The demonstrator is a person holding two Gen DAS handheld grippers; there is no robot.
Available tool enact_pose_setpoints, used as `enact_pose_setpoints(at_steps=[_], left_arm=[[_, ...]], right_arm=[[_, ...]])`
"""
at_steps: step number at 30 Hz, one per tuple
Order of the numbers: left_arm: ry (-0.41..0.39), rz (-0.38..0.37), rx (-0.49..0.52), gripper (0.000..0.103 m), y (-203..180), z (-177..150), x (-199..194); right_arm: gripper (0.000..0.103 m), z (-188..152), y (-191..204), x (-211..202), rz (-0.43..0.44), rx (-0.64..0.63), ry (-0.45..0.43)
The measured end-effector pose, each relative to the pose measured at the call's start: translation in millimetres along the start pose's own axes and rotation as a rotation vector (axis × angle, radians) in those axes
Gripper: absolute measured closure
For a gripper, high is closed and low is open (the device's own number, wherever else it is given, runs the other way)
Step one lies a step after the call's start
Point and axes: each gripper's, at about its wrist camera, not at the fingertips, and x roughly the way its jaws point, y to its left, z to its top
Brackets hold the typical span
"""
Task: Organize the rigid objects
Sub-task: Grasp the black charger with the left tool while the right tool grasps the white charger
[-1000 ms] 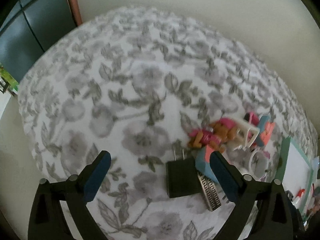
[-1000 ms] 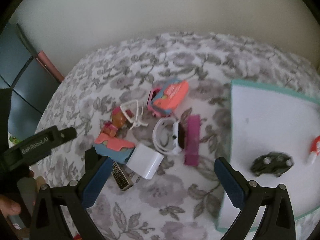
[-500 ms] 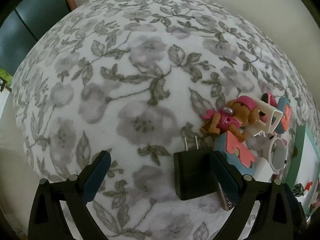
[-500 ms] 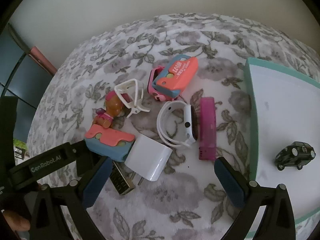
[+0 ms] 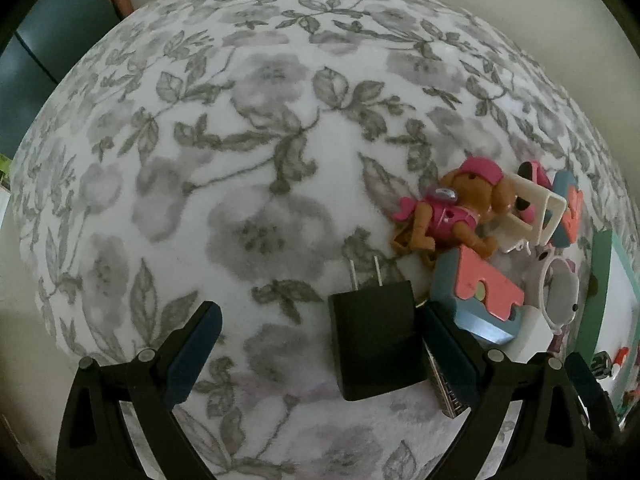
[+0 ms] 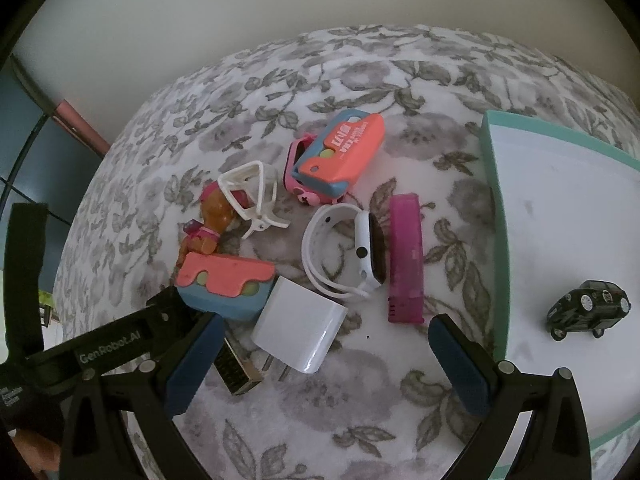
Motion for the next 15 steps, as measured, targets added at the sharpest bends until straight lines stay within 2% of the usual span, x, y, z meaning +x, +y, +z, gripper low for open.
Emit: enact_pose_setpoints(at_steps=[2, 5, 7, 15], left_arm=[[-0.009, 0.026, 0.009, 0.004, 3.4, -0.9, -0.2], [-0.020, 0.092, 0.028, 0.004, 7.0, 0.5, -1.3], [-0.027, 0.109, 0.024, 0.004, 16.0, 1.0, -3.5], [0.003, 0.102, 0.032, 0.004, 27.6, 4.6, 7.2]], right_arm=[[0.001, -0.2, 1.1, 0.7, 0.003, 0.003, 0.002], [0.010, -1.0, 4.5, 1.9, -0.004, -0.005, 0.005], [0.016, -0.9, 7.7, 3.1, -0.004, -0.008, 0.007], [0.032, -3.5, 22.1, 14.8, -0.026, -0.051, 0.042]])
